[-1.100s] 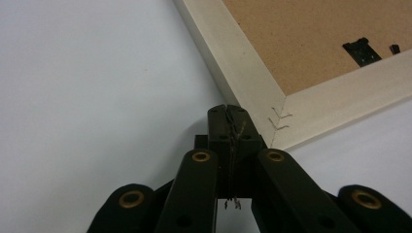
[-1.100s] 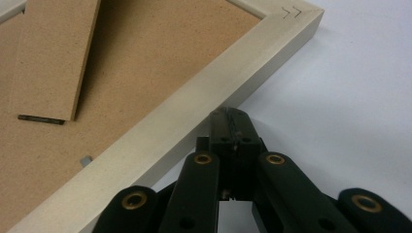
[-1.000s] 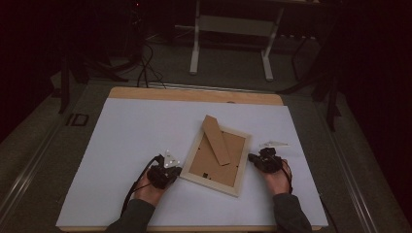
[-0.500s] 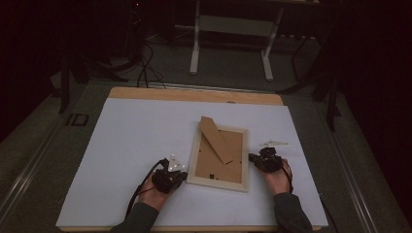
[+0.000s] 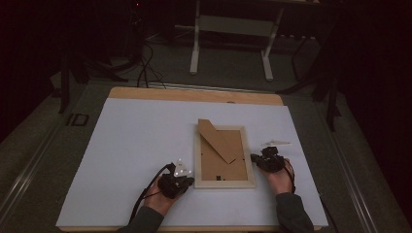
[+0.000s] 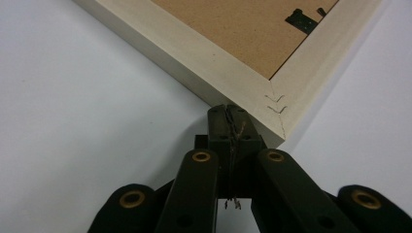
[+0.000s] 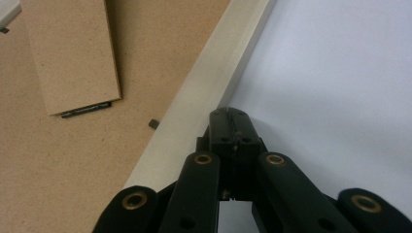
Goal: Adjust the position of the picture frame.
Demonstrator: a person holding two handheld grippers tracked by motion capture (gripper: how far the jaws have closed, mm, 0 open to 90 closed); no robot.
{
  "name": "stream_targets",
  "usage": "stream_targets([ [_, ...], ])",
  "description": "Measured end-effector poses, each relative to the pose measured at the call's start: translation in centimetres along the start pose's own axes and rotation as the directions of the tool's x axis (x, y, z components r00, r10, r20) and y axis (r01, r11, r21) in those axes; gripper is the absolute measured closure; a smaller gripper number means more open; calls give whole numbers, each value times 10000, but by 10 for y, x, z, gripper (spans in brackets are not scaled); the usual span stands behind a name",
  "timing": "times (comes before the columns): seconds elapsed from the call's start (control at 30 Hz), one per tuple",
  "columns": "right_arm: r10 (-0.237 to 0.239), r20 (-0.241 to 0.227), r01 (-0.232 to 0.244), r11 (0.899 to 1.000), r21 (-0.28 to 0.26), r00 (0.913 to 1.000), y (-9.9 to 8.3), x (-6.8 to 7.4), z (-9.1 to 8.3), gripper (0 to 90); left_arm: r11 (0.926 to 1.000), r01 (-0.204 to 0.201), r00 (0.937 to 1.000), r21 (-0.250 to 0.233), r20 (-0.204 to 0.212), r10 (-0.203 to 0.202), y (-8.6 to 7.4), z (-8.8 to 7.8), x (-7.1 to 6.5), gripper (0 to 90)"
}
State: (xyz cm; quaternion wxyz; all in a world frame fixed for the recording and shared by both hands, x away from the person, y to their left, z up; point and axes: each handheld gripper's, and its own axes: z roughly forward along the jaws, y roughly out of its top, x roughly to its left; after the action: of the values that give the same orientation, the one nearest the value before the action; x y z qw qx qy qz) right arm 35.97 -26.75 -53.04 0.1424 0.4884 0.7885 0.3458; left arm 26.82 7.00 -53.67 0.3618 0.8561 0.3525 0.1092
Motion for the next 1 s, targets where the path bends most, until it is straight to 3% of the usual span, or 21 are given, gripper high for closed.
stream_targets([
  [0.33,-20,-295,34,9989,458,9996,2,-6,-6,900,9999,-131,9996,13,253,131,2,3,-12,900],
  [0.67,-89,124,81,9981,604,9999,5,-3,-6,900,9997,-226,9991,51,359,224,2,4,-22,900],
  [0.8,-139,328,121,9986,523,9994,7,0,-4,900,9980,-620,9971,135,447,614,2,3,-29,900],
  [1.0,-688,934,636,9963,575,9933,16,10,5,900,9960,-885,9922,138,899,870,2,4,-38,900],
])
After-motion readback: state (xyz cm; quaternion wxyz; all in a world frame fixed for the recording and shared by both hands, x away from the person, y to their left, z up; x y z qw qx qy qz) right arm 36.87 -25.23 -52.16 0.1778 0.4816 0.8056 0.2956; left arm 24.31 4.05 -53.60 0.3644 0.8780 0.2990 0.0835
